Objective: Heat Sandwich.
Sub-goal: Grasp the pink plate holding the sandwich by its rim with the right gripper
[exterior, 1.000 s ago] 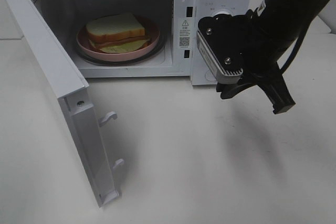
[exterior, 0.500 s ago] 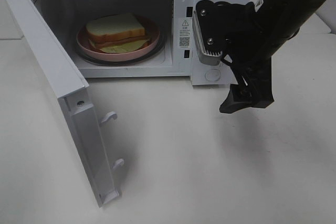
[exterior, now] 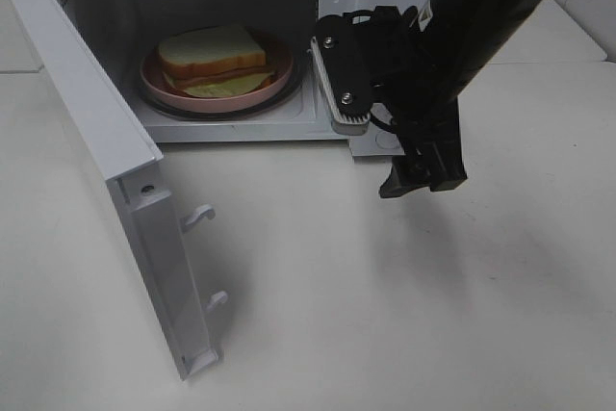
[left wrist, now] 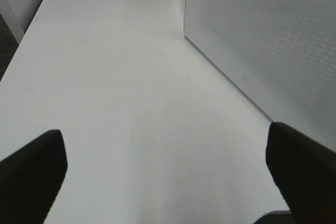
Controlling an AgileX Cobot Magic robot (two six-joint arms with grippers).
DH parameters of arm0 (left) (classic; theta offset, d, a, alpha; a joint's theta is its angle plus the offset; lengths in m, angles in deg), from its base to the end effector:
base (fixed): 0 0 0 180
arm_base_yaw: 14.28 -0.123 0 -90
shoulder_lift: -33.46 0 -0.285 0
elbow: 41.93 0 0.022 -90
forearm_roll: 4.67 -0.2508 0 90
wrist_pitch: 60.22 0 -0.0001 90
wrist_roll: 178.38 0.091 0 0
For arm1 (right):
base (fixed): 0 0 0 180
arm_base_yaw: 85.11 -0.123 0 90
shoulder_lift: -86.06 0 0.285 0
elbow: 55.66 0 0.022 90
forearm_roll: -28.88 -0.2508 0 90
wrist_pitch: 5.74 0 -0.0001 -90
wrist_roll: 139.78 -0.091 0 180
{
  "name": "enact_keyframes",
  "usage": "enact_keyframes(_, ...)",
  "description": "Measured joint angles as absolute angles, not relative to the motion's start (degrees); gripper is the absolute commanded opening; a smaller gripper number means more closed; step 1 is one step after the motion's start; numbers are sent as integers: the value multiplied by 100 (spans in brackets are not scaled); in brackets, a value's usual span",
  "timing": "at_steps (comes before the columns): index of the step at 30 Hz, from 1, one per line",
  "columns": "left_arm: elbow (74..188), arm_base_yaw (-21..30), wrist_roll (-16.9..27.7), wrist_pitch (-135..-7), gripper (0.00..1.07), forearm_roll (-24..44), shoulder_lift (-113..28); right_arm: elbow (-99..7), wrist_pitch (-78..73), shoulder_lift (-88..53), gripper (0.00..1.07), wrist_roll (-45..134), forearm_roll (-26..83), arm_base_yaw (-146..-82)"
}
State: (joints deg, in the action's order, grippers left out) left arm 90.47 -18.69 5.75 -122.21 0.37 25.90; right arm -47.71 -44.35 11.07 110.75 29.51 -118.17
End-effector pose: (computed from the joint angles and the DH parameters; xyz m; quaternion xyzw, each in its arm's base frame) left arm -0.0079 -0.0077 0.2805 0.0005 0.8525 -0.0050 0.5227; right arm 0.2992 0.1940 0.2406 -0.7638 0.5969 -0.0830 0.2311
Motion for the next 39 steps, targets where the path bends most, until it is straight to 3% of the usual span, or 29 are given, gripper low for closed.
enact_keyframes(18, 9047, -1869, 575, -12221, 98, 37, 2590, -5946, -4086, 2179, 94, 11023, 3209, -12063)
enact_keyframes(39, 9047, -1869, 575, -12221, 98, 37, 2590, -8008, -3983, 3955, 90, 10914, 3409, -12241)
